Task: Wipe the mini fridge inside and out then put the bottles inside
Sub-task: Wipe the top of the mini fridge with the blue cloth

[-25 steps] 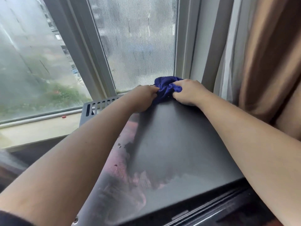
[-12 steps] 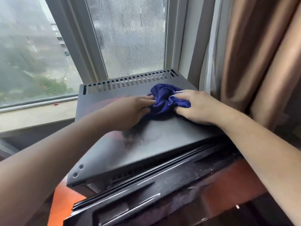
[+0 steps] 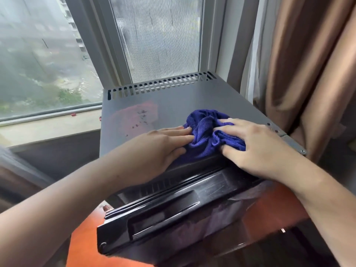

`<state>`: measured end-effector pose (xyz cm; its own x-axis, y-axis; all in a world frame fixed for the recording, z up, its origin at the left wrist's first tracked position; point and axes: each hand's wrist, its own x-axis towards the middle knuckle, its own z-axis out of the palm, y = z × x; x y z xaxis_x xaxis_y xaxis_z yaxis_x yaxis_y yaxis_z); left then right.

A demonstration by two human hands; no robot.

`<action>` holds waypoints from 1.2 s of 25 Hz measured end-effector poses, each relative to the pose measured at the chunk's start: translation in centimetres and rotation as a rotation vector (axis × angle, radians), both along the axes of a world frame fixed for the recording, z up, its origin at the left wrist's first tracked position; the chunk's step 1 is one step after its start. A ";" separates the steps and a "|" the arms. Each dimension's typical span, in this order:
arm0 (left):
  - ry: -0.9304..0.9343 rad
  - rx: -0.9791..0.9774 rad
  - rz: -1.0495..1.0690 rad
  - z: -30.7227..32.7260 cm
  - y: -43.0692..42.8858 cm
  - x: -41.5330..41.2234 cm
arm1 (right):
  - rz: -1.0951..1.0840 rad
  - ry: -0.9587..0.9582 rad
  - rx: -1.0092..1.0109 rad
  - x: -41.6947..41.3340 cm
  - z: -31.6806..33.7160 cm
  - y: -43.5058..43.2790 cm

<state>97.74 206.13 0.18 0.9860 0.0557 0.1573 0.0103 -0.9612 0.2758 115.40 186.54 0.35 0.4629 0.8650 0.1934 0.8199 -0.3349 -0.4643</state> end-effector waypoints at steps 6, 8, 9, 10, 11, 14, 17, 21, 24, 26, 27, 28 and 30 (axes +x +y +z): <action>-0.002 -0.046 0.040 -0.3 2.4 -4.0 | -0.070 -0.064 0.045 -5.2 -1.2 3.0; -0.012 -0.043 0.058 -0.3 3.3 -4.9 | -0.089 -0.095 0.035 -6.6 -1.2 4.1; -0.014 -0.034 0.065 -0.3 3.7 -5.3 | -0.095 -0.101 0.024 -7.1 -1.2 4.6; -0.014 -0.029 0.069 -0.2 4.1 -5.7 | -0.098 -0.105 0.017 -7.5 -1.2 5.1; -0.014 -0.029 0.066 -0.2 4.6 -6.2 | -0.095 -0.106 0.017 -7.9 -1.1 5.5; -0.020 -0.023 0.040 -0.5 6.4 -7.9 | -0.057 -0.094 0.003 -8.9 -1.1 6.7; -0.023 0.029 0.037 -0.8 7.9 -10.1 | 0.017 -0.094 -0.032 -10.1 -1.0 8.1; -0.078 0.062 0.029 -1.3 8.5 -12.6 | 0.111 -0.103 -0.092 -11.5 -0.8 9.3; -0.115 0.054 0.043 -1.9 9.7 -12.0 | 0.143 -0.062 -0.115 -10.6 -0.5 10.5; -0.132 0.054 0.061 -2.2 11.3 -10.4 | 0.160 -0.047 -0.126 -9.1 0.0 12.3; -0.140 0.045 0.079 -2.1 12.4 -9.6 | 0.170 -0.054 -0.146 -8.2 0.2 13.7; -0.138 0.031 0.101 -2.0 13.6 -8.7 | 0.182 -0.064 -0.172 -7.2 0.4 15.2; -0.104 0.040 0.139 -1.4 16.0 -6.8 | 0.202 -0.073 -0.214 -5.1 0.5 18.8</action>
